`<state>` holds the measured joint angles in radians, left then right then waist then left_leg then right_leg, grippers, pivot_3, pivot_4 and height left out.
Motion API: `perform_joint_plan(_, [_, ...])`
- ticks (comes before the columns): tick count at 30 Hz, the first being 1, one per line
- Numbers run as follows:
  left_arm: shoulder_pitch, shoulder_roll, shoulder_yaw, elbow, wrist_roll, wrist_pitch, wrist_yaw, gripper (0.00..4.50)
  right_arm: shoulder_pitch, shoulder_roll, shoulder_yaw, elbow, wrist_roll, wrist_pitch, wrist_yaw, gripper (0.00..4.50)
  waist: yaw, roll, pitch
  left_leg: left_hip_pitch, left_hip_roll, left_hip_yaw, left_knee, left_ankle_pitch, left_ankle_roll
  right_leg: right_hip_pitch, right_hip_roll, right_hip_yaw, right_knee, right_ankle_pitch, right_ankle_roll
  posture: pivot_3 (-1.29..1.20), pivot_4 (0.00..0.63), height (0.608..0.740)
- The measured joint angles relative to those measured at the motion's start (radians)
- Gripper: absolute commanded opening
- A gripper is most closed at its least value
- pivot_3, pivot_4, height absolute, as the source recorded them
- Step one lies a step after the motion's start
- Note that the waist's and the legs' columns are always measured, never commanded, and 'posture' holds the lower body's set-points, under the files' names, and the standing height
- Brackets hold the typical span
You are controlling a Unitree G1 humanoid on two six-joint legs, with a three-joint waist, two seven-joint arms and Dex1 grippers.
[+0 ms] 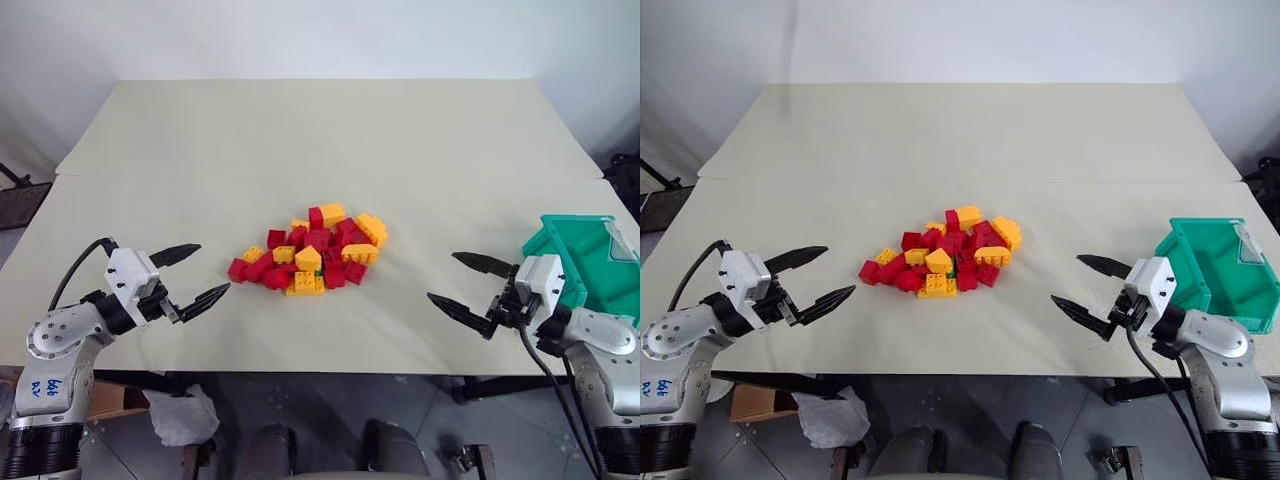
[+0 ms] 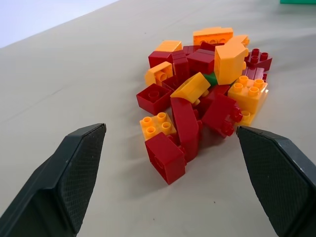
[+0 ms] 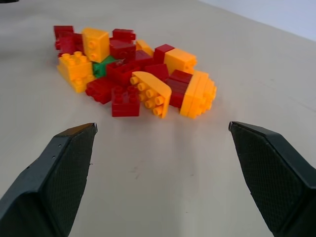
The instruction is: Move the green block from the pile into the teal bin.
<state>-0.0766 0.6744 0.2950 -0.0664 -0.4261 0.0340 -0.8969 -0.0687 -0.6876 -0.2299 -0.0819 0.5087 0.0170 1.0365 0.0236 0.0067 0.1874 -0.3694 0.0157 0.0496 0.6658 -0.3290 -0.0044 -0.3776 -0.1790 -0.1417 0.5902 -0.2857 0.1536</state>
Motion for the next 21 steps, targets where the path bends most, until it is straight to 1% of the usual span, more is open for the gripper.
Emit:
perform_joint_plan(5, [0.000,0.002,0.000,-0.002,-0.004,0.003,0.000,4.50,0.007,-0.008,-0.013,-0.011,0.013,0.030,0.007,4.48,-0.001,0.000,0.000,0.000,0.000,0.000,0.000,0.000,0.000,0.000,0.000,0.000,0.000,0.000,0.000,0.00,0.150,0.740])
perform_joint_plan(8, [0.006,-0.011,0.007,-0.011,-0.047,0.024,-0.003,4.50,0.005,-0.008,-0.008,-0.039,0.032,0.067,0.009,4.48,-0.001,0.000,0.000,0.000,0.000,0.000,0.000,0.000,0.000,0.000,0.000,0.000,0.000,0.000,0.000,0.00,0.150,0.740])
perform_joint_plan(10, [0.035,-0.013,0.025,-0.032,-0.078,0.030,-0.018,4.50,-0.010,-0.008,0.022,-0.076,0.034,0.113,0.009,4.48,-0.007,0.000,0.000,0.001,0.001,0.000,0.000,0.000,0.000,0.000,0.000,0.000,0.001,0.000,0.000,0.00,0.150,0.740])
perform_joint_plan(12, [0.096,-0.019,0.067,-0.046,-0.094,0.020,-0.024,4.50,-0.067,-0.006,0.101,-0.114,0.039,0.189,0.009,4.08,-0.023,0.000,0.000,0.001,0.001,0.000,0.000,0.000,-0.001,0.000,0.000,0.001,0.001,0.000,0.000,0.00,0.150,0.740])
perform_joint_plan(14, [0.167,-0.051,0.117,-0.038,-0.099,0.004,-0.014,4.50,-0.162,0.027,0.198,-0.132,0.019,0.246,0.002,3.55,-0.041,0.000,0.000,0.003,0.002,0.002,-0.001,-0.001,-0.001,0.000,0.001,0.002,0.001,0.000,0.000,0.00,0.150,0.740])
perform_joint_plan(17, [0.250,-0.090,0.161,-0.030,-0.099,-0.013,0.003,4.50,-0.277,0.091,0.318,-0.130,-0.028,0.297,-0.023,2.52,-0.044,-0.001,0.001,0.001,0.002,0.000,0.000,-0.001,-0.001,-0.002,0.001,0.002,0.002,0.000,0.000,0.00,0.150,0.740])
perform_joint_plan(21, [0.311,-0.114,0.198,-0.053,-0.100,-0.019,0.022,4.50,-0.401,0.190,0.420,-0.085,-0.092,0.348,-0.068,1.10,-0.023,-0.002,0.000,-0.001,0.001,0.000,0.002,-0.002,0.000,-0.002,0.000,0.002,0.002,0.000,0.000,0.00,0.150,0.740])
